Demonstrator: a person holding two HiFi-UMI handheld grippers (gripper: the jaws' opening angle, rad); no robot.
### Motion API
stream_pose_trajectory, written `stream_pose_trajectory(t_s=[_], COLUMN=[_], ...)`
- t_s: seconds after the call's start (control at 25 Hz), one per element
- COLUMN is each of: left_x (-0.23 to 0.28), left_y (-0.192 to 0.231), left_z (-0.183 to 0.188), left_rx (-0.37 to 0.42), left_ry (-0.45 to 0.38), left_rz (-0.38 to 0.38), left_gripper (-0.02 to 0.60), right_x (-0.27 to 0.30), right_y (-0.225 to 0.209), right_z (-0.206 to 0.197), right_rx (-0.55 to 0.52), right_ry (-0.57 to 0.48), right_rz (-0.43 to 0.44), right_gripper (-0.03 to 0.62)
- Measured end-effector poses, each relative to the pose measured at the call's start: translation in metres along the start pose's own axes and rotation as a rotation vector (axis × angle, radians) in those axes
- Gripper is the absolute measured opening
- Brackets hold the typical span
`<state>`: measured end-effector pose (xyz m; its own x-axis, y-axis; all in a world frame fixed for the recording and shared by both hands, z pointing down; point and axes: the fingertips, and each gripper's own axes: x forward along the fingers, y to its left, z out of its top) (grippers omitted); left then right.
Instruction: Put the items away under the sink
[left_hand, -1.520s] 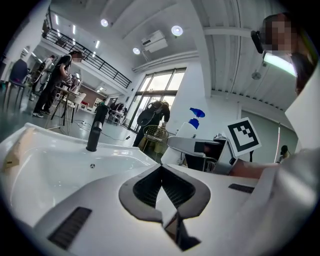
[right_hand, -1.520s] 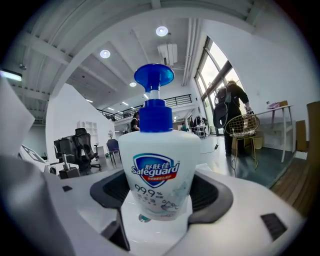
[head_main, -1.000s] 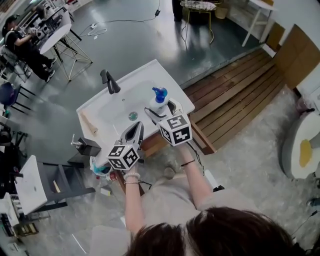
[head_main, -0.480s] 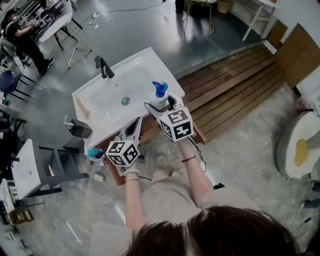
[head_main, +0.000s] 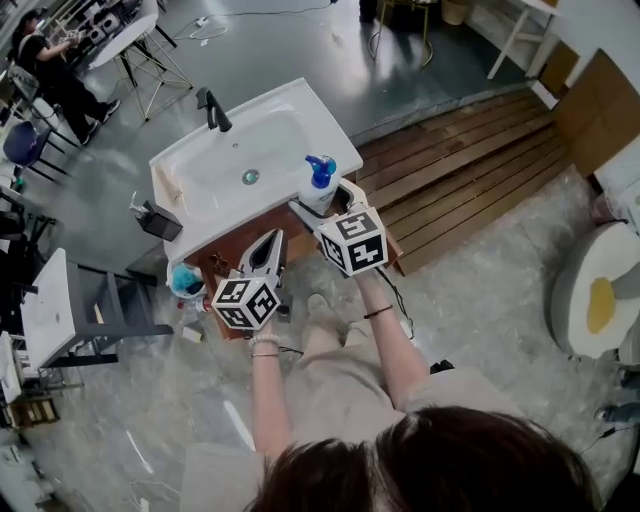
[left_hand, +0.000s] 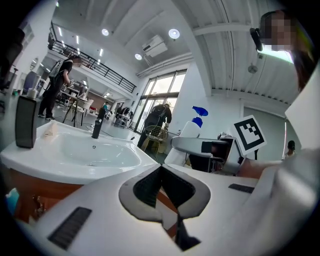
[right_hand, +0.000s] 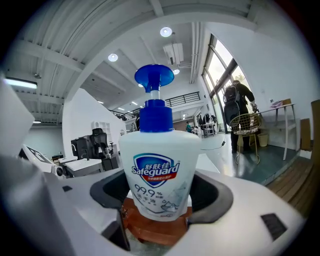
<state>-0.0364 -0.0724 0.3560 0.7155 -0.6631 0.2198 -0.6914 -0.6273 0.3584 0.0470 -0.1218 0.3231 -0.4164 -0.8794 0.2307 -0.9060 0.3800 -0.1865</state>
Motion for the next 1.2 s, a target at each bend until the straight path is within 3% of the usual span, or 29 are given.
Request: stream_pose_trajectory(t_s=[0.32, 0.48, 0.72, 1.2], left_x=[-0.034, -0.040, -0.050, -0.046], left_y=[-0.015, -0.010, -0.013, 0.018], left_z=[-0.013, -0.019, -0.028, -0.059], left_rx=[0.007, 0.049, 0.053, 0.055], left_ry=[-0.011, 0.020, 0.043, 0.105], left_rz=[0.019, 0.035, -0.001, -0.062], left_gripper=[0.003, 0.002, 0.003, 0.003], right_x=[-0.023, -0.027, -0.036, -0.014], right_y=[0.025, 0.034, 0.046, 0.042], right_z=[-0.014, -0.013, -0.014, -0.054], right_rx=[0.013, 0.007, 0.009, -0.004], right_ry=[0.011, 0.005, 0.005, 0.053], right_rz=[0.015, 0.013, -0.019, -0.052], right_gripper=[0.356, 0.356, 0.356, 0.356])
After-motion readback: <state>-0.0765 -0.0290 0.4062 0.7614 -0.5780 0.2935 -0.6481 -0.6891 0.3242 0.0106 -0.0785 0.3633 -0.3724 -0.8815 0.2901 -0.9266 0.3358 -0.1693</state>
